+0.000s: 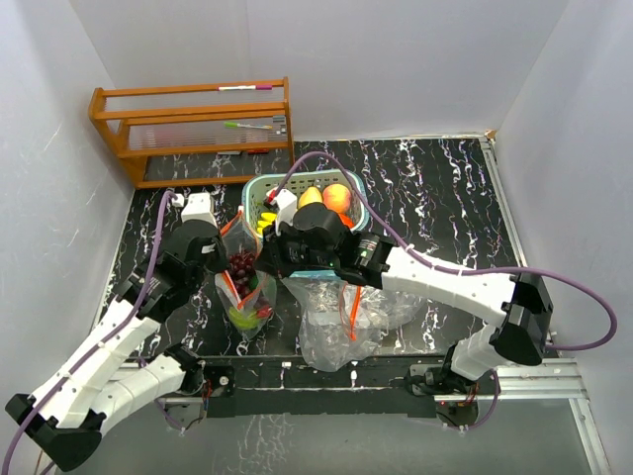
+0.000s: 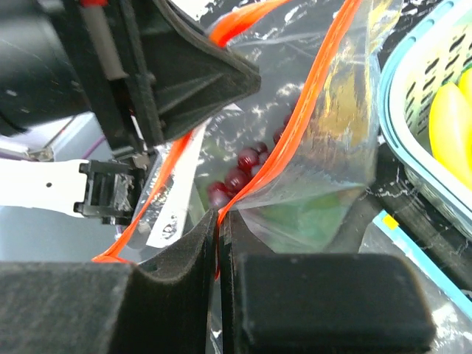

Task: Place the food in the zip-top bag and seal the zipper
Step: Place the fake fruit in the zipper food storage bag.

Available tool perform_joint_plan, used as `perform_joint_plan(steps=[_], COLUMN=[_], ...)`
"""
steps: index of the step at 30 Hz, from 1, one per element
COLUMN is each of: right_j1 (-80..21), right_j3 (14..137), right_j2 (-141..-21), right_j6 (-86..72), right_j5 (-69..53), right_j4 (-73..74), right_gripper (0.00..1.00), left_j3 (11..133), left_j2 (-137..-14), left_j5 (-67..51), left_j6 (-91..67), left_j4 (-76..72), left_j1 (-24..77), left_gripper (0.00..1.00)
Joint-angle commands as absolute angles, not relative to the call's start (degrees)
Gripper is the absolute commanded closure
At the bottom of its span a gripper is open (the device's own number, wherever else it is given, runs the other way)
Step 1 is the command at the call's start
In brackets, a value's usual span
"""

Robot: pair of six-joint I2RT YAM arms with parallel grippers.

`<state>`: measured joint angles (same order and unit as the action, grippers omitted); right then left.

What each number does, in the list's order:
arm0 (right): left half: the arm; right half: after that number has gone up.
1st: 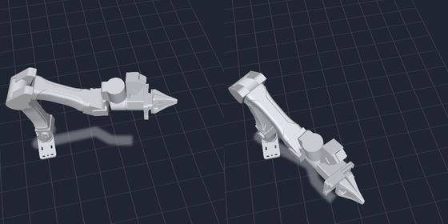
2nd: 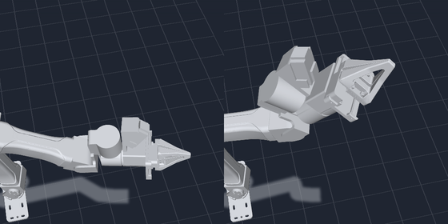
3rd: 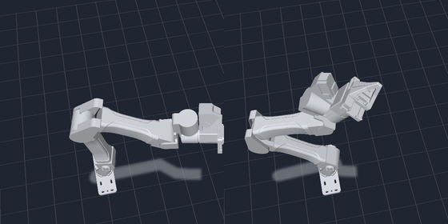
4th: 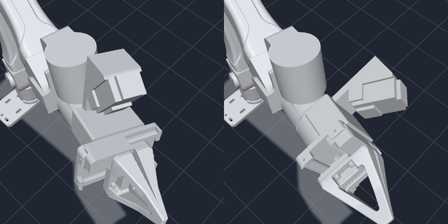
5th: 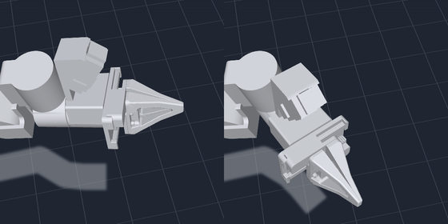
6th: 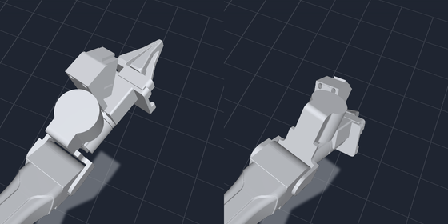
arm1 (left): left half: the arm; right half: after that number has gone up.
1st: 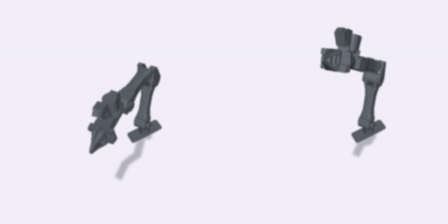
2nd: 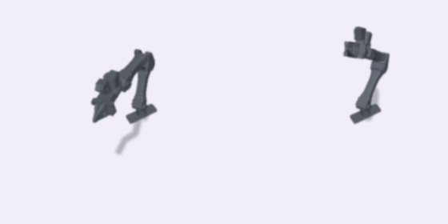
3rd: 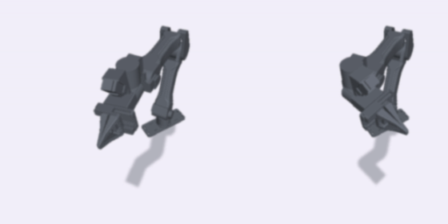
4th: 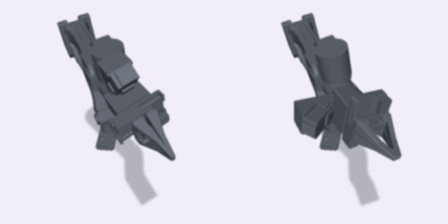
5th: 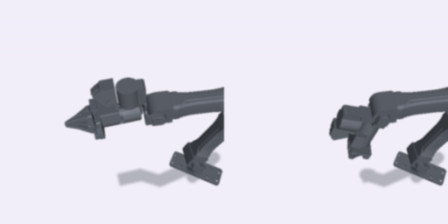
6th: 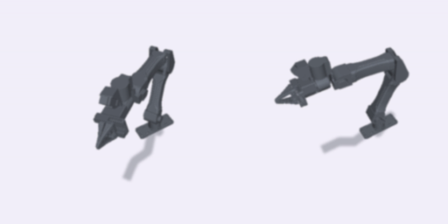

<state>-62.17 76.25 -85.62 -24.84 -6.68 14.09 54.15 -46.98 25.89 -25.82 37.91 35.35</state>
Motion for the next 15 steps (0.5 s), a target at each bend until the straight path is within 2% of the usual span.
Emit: perform_joint_plan(steps=[1,8,10,12,13,15], right_j1=[-60.9,-59.2,-58.4,-57.6,-57.3,-56.4], right_j3=[75.8,71.5,70.8,70.3,70.1,69.6], right_j2=[-84.9,-82.4,-82.0,-81.6,-81.4,-81.1], right_j6=[-23.1,-22.2,-21.8,-21.0,-20.5,-19.7], right_j5=[-8.5,-9.0,-9.2,-9.7,-9.9,-10.6], right_j4=[13.3,13.9,14.7,15.8,16.1,16.6], right_gripper=[0.93,0.92,0.92,0.92,0.92,0.92], left_j3=[57.0,48.3,47.1,46.3,46.1,46.2], left_j2=[-45.6,-42.2,-41.3,-40.0,-39.2,-38.1], left_j5=[22.8,15.4,13.5,12.0,11.7,11.5], left_j6=[-29.2,-37.0,-38.3,-39.0,-39.1,-39.0], left_j4=[34.5,25.3,23.0,21.1,20.5,20.0], left_j1=[35.4,35.4,35.5,35.4,35.5,35.4], left_gripper=[0.94,0.93,0.88,0.79,0.61,0.48])
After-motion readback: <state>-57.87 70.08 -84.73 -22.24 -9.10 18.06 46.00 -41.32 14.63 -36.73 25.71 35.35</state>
